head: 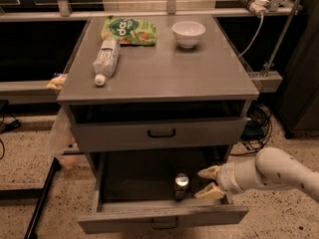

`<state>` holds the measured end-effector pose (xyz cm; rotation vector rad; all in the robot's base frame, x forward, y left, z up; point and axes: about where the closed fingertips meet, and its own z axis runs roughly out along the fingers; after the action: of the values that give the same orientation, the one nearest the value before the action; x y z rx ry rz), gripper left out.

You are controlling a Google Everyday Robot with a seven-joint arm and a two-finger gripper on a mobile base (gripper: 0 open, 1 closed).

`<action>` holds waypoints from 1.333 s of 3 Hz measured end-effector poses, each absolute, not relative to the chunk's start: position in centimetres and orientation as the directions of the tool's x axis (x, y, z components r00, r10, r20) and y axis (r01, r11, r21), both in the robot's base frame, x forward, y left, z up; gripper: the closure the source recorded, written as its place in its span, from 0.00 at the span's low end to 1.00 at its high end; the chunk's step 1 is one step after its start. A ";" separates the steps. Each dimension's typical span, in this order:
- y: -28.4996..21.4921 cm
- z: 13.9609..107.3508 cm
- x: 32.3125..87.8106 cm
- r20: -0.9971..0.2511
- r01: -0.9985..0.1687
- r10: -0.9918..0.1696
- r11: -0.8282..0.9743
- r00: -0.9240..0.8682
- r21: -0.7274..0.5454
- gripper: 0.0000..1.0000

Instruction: Pick redbull can from middle drawer and place on counter

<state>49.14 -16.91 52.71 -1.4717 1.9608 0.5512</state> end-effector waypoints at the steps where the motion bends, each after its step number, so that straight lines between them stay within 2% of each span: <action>1: -15.5 50.6 50.2 -0.736 -0.960 -0.656 0.279 -0.168 -0.029 0.23; 4: -13.2 46.8 54.7 -0.766 -0.956 -0.629 0.285 -0.133 -0.068 0.24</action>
Offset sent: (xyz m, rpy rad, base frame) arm 0.0394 0.0310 -0.0534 0.1107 -0.0696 0.0264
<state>54.66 -13.18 46.80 -1.4251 1.8506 0.5896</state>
